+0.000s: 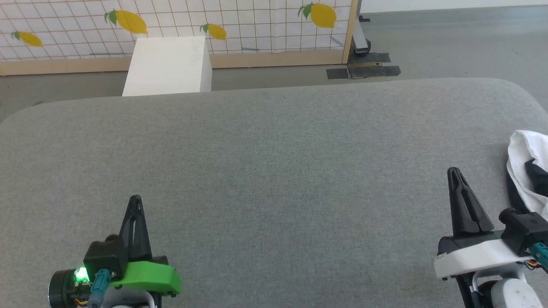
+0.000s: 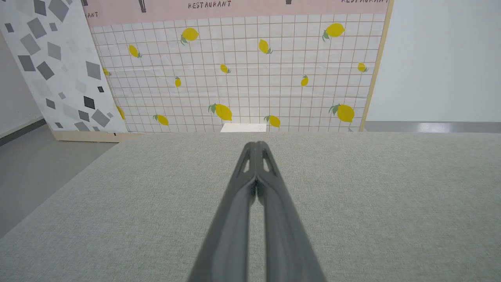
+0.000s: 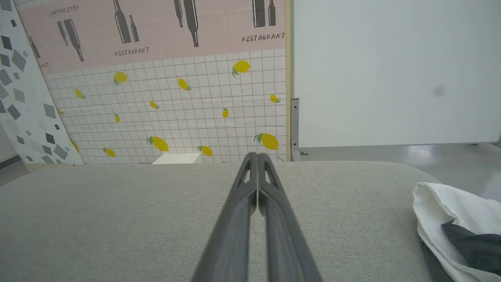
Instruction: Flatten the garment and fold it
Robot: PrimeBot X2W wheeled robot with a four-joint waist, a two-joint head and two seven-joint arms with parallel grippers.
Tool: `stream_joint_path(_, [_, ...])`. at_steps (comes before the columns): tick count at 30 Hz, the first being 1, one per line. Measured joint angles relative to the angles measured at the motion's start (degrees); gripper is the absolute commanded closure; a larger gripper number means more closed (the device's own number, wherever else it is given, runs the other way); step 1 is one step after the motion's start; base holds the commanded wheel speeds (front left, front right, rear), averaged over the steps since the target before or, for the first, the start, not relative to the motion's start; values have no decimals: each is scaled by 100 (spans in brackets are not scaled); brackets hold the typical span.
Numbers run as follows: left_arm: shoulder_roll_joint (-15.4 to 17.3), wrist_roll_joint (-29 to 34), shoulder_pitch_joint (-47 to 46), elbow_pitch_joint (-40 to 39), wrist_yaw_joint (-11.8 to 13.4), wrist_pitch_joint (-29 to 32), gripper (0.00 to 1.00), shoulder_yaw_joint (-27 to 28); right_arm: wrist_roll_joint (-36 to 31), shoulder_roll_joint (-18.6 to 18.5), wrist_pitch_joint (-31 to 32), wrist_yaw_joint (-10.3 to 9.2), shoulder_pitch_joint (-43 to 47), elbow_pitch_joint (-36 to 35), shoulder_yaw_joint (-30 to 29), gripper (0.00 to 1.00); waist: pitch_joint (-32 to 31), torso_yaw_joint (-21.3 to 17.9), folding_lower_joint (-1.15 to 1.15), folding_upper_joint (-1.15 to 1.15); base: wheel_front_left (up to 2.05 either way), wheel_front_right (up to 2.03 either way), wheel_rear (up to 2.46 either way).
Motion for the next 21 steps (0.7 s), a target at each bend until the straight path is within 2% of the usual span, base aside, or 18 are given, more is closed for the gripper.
stream_joint_path(21, [-2,44,-3,-15,-92,248,100,-33,-181,64,235,0,1,-54,24,100,-57,13,0,0,0,0,0])
